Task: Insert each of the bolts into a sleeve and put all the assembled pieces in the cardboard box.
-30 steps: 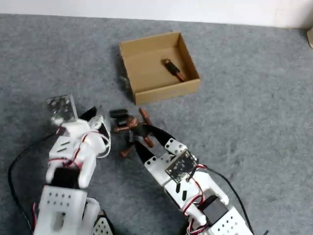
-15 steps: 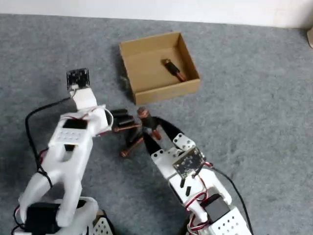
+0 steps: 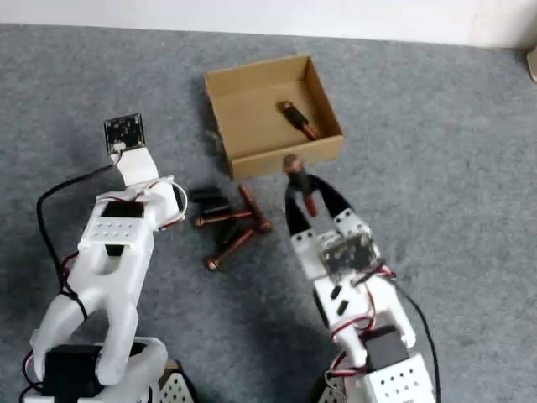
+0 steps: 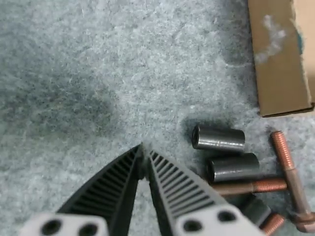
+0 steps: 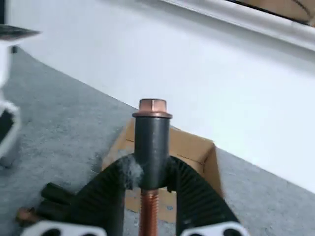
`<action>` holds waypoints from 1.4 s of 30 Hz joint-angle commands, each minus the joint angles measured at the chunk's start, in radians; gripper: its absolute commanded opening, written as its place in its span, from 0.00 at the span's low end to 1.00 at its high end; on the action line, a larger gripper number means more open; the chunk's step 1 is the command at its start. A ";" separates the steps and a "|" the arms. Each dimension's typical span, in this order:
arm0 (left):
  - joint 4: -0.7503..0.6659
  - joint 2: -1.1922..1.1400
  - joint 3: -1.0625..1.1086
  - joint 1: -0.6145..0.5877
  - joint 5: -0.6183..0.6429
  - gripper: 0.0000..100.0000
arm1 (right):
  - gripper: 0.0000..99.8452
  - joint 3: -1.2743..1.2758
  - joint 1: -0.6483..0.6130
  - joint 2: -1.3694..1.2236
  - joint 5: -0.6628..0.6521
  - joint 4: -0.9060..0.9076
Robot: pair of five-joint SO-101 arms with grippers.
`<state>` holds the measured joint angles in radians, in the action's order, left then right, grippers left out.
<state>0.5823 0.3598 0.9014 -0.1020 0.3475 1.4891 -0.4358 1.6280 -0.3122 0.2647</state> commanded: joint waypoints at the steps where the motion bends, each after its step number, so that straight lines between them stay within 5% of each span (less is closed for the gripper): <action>1: -0.018 -0.002 -0.051 -0.010 0.002 0.01 | 0.00 -0.255 0.022 -0.326 0.009 -0.041; 9: -0.020 -0.004 -0.053 -0.012 0.000 0.01 | 0.00 -0.967 0.125 -1.187 0.014 -0.005; 21: -0.054 -0.004 -0.048 -0.012 0.000 0.01 | 0.00 -2.023 0.220 -2.161 0.009 0.463; 32: -0.054 -0.004 -0.048 -0.012 0.000 0.01 | 0.01 -2.690 0.226 -2.574 0.009 0.780; 39: -0.054 -0.004 -0.048 -0.012 0.000 0.01 | 0.31 -2.973 0.237 -2.686 0.009 0.989; 42: -0.054 -0.004 -0.048 -0.012 -0.002 0.01 | 0.35 -3.076 0.237 -2.712 0.009 1.076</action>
<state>0.5516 0.3567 0.9014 -0.1020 0.3475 -1.4661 -0.2102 -1.0925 -0.3092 1.2651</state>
